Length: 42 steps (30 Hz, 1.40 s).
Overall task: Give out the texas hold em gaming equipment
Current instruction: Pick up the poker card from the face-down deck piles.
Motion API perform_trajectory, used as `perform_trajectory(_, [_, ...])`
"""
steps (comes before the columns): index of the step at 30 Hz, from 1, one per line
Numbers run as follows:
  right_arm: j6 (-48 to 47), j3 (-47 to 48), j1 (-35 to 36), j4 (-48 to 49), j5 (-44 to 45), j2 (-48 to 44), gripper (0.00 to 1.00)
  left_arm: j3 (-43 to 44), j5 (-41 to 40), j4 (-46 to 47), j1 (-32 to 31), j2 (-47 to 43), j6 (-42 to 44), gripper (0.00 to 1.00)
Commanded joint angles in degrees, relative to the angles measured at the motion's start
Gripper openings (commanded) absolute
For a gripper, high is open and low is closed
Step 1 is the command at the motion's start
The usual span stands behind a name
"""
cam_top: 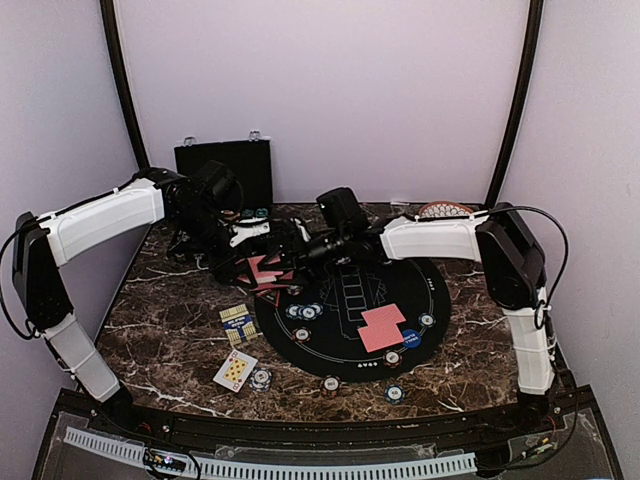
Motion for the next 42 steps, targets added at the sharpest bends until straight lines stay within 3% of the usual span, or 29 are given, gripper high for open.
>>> perform_trajectory(1, [-1.06,-0.34,-0.53,0.31,0.15,-3.76,0.58,-0.17,-0.01,0.06,0.37,-3.2,0.85,0.0])
perform_trajectory(13, [-1.32,-3.27,-1.01,-1.35,0.2,-7.15,0.31,-1.28,-1.57,0.52,0.39,-3.25,1.34,0.0])
perform_trajectory(24, [-0.17,-4.87,-1.06,-0.26,-0.28,-8.19,0.14,-1.19,-2.08,0.55,0.37,-2.81,1.59,0.0])
perform_trajectory(39, [2.1,-6.54,-2.09,2.02,-0.91,-9.42,0.1,-1.46,-2.87,0.54,0.36,-2.81,1.87,0.0])
perform_trajectory(42, [3.21,-7.19,-1.91,3.71,-1.61,-8.97,0.15,-1.45,-2.81,0.6,0.39,-2.81,1.8,0.0])
